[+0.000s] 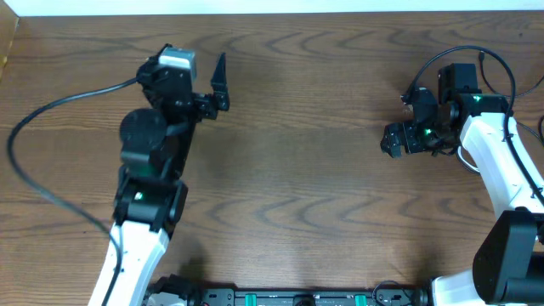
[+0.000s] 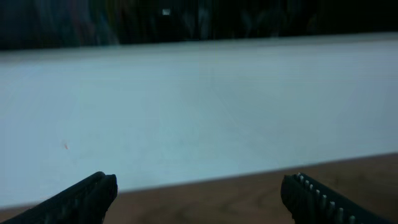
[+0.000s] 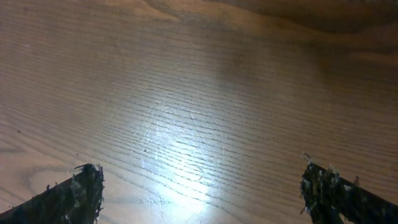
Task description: Untangle cables
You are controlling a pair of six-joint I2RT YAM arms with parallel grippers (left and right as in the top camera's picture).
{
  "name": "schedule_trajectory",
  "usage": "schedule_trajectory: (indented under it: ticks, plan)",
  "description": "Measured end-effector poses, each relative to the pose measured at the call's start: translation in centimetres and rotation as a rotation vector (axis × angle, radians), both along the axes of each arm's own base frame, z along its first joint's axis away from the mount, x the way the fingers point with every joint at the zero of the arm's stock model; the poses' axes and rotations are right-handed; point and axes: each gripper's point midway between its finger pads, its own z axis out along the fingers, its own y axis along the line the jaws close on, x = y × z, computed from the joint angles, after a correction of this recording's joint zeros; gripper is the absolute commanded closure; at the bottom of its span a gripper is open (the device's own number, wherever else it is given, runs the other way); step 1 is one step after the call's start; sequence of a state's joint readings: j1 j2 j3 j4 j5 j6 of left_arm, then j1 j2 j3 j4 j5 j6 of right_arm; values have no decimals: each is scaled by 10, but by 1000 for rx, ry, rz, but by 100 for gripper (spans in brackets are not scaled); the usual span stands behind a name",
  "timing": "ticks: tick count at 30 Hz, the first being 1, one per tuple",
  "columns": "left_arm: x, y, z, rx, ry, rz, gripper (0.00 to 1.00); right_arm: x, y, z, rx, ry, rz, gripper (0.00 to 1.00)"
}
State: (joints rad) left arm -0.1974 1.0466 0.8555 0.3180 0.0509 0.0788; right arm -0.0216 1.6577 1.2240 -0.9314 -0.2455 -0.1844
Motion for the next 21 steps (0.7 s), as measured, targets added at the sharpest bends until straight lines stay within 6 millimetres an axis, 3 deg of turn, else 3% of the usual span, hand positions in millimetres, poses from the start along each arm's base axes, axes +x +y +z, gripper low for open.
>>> schedule_trajectory:
  ticks: [4,7,21]
  plan:
    - [-24,5,29,-3,-84,0,10,0,0,0,0,0,0,1]
    - [-42,8,38,11,-115,0,10,0,0,0,0,0,0,1]
    - [-111,46,22,30,-164,94,10,0,0,0,0,0,0,1]
